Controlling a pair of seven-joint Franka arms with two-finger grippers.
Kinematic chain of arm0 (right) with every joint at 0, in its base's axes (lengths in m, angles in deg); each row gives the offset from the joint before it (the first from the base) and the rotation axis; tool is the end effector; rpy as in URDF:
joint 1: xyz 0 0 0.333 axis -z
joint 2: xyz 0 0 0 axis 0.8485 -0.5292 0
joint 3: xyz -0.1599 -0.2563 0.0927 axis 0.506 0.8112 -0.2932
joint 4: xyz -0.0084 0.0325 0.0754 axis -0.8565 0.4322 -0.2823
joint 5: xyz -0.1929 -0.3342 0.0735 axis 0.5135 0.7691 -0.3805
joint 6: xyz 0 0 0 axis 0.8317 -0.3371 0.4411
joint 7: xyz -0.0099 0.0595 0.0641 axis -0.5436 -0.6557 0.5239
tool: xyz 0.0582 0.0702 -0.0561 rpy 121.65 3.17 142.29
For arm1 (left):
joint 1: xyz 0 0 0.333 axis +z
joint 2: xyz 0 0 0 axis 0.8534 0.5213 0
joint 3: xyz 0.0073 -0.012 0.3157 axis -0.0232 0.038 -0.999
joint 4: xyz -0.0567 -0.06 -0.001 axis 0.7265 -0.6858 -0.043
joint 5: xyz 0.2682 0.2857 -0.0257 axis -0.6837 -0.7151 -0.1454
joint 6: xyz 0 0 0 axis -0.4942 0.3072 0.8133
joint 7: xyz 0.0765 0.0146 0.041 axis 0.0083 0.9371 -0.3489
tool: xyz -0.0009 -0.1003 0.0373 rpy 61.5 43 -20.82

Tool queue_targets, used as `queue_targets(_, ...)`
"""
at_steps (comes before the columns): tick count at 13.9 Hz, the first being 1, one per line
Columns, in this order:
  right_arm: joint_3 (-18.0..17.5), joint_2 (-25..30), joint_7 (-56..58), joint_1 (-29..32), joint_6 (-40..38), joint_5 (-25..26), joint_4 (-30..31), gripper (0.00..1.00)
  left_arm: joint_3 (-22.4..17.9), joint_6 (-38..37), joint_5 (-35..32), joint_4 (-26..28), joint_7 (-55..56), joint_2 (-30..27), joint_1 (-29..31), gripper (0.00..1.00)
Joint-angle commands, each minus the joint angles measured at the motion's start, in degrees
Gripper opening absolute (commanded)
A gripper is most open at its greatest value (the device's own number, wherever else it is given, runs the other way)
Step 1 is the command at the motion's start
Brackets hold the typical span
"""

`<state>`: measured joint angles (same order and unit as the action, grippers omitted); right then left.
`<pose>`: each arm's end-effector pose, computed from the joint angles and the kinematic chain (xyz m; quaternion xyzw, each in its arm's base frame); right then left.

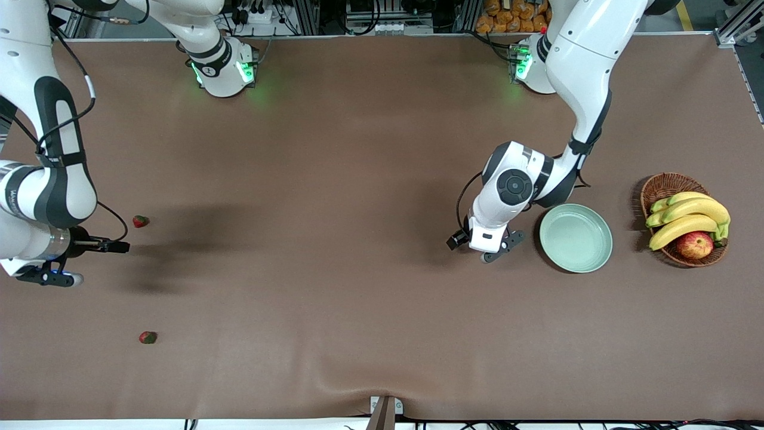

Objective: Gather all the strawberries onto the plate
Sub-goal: 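Grasp the strawberry with the left gripper while the right gripper reaches another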

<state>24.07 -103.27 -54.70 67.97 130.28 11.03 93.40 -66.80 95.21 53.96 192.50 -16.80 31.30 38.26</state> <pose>0.6234 -0.1818 0.2665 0.9935 -0.0709 -0.0874 0.0148 0.5565 -0.2954 0.1872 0.9556 0.2903 -0.0134 0.0485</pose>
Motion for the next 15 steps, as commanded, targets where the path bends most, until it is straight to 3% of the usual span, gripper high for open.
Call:
queue_targets(1,-1.36,1.76,1.48,1.85,3.83,1.44,5.34,0.89,-0.25,0.78,-1.69,-0.59,1.65,0.6,-0.34,0.8)
queue_targets(5,-1.36,1.76,1.83,2.47,3.57,1.27,8.51,0.83,-0.25,0.78,-3.61,-0.85,1.65,1.39,-0.34,0.58)
queue_targets(9,-1.36,1.76,1.83,2.82,4.36,1.27,11.93,0.82,-0.25,0.78,-3.71,-1.03,1.65,1.83,-0.6,0.51)
queue_targets(12,-1.36,1.76,1.83,3.26,4.71,1.27,13.17,0.78,-0.33,1.57,-3.97,-1.03,1.13,2.36,-0.69,0.38)
queue_targets(15,-1.36,1.76,1.83,3.26,8.31,1.27,16.24,0.73,-0.25,1.84,-10.1,-1.03,1.12,2.27,-0.51,0.32)
